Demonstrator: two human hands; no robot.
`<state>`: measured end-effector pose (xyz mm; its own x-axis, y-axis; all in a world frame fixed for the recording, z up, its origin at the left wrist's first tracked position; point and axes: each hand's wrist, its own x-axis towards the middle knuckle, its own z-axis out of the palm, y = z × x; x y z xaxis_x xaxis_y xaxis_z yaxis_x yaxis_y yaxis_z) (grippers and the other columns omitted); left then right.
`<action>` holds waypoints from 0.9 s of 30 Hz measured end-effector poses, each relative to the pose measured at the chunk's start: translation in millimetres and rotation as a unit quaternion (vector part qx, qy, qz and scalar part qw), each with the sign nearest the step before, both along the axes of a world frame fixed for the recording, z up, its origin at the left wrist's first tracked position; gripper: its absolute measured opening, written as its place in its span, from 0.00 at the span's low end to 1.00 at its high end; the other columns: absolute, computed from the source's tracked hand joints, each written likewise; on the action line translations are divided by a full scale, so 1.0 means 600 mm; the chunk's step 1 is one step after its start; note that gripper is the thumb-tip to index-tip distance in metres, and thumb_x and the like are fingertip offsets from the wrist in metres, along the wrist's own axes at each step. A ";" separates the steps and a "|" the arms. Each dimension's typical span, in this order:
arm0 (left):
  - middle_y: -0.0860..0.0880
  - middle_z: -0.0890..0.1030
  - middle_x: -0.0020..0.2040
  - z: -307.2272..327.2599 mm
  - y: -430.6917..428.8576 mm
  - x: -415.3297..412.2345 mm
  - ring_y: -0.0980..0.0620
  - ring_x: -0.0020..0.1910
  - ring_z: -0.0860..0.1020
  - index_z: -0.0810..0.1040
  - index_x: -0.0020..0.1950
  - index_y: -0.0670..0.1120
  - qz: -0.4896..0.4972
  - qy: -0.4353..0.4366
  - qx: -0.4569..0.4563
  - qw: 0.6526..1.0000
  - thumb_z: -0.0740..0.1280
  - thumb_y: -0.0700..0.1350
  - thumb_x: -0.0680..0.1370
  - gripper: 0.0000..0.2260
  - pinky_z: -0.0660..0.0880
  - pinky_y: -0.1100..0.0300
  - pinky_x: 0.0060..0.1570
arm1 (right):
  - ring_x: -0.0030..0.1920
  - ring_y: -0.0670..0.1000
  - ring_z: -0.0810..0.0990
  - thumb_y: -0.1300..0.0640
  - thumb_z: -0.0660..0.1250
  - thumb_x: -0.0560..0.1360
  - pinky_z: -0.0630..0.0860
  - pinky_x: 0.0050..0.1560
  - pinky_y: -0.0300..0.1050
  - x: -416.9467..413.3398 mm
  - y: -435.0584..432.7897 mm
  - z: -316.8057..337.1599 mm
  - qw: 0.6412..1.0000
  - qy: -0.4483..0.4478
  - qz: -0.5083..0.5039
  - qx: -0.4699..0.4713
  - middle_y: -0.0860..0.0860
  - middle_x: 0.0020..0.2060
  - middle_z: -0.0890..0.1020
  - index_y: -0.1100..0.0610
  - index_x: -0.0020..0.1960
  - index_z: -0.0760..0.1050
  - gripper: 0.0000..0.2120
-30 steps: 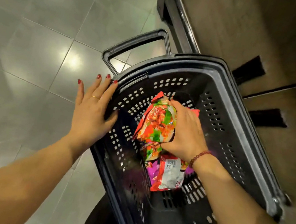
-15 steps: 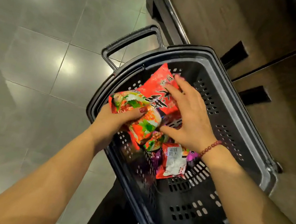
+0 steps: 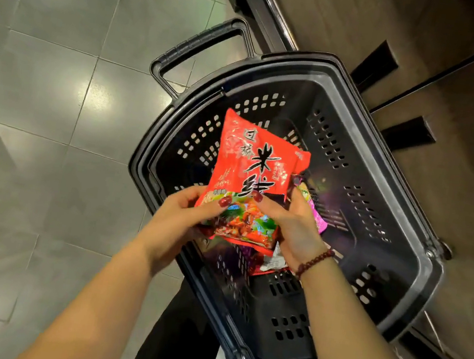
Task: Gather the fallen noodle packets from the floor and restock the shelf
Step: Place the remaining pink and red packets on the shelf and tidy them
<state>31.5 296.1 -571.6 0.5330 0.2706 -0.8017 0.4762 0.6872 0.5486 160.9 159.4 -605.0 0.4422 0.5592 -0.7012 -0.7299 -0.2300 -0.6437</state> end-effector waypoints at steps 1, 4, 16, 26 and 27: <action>0.47 0.85 0.46 0.000 0.006 0.002 0.51 0.42 0.83 0.78 0.58 0.42 -0.035 0.012 0.013 0.999 0.75 0.45 0.67 0.21 0.78 0.61 0.34 | 0.55 0.52 0.82 0.61 0.77 0.65 0.80 0.54 0.50 -0.003 -0.001 -0.002 1.000 0.005 0.017 -0.003 0.53 0.54 0.84 0.54 0.60 0.74 0.25; 0.48 0.86 0.44 0.000 0.012 0.018 0.51 0.39 0.84 0.77 0.57 0.44 -0.086 0.024 0.009 0.996 0.76 0.45 0.67 0.20 0.77 0.63 0.31 | 0.56 0.52 0.82 0.54 0.78 0.63 0.78 0.58 0.55 -0.014 0.005 -0.009 0.999 0.007 0.049 -0.022 0.51 0.54 0.84 0.52 0.60 0.75 0.27; 0.48 0.86 0.46 -0.045 0.043 0.047 0.50 0.43 0.84 0.78 0.56 0.45 0.023 0.048 0.116 0.992 0.78 0.42 0.63 0.22 0.80 0.58 0.39 | 0.63 0.51 0.73 0.51 0.72 0.73 0.72 0.61 0.53 -0.023 -0.065 -0.160 0.956 0.059 -0.153 -0.245 0.49 0.61 0.76 0.52 0.59 0.74 0.16; 0.46 0.86 0.49 -0.079 0.049 0.054 0.48 0.45 0.85 0.78 0.59 0.43 -0.020 0.021 0.120 0.992 0.72 0.42 0.67 0.20 0.80 0.60 0.39 | 0.69 0.64 0.67 0.39 0.81 0.56 0.69 0.57 0.74 -0.029 -0.085 -0.319 0.893 0.179 -0.179 -0.372 0.57 0.73 0.63 0.51 0.73 0.60 0.52; 0.45 0.86 0.49 -0.083 0.049 0.053 0.48 0.45 0.85 0.78 0.58 0.43 -0.024 0.017 0.122 0.992 0.72 0.42 0.67 0.19 0.80 0.60 0.39 | 0.71 0.65 0.64 0.39 0.77 0.62 0.68 0.58 0.74 -0.026 -0.080 -0.339 0.886 0.192 -0.164 -0.389 0.58 0.75 0.59 0.52 0.76 0.53 0.52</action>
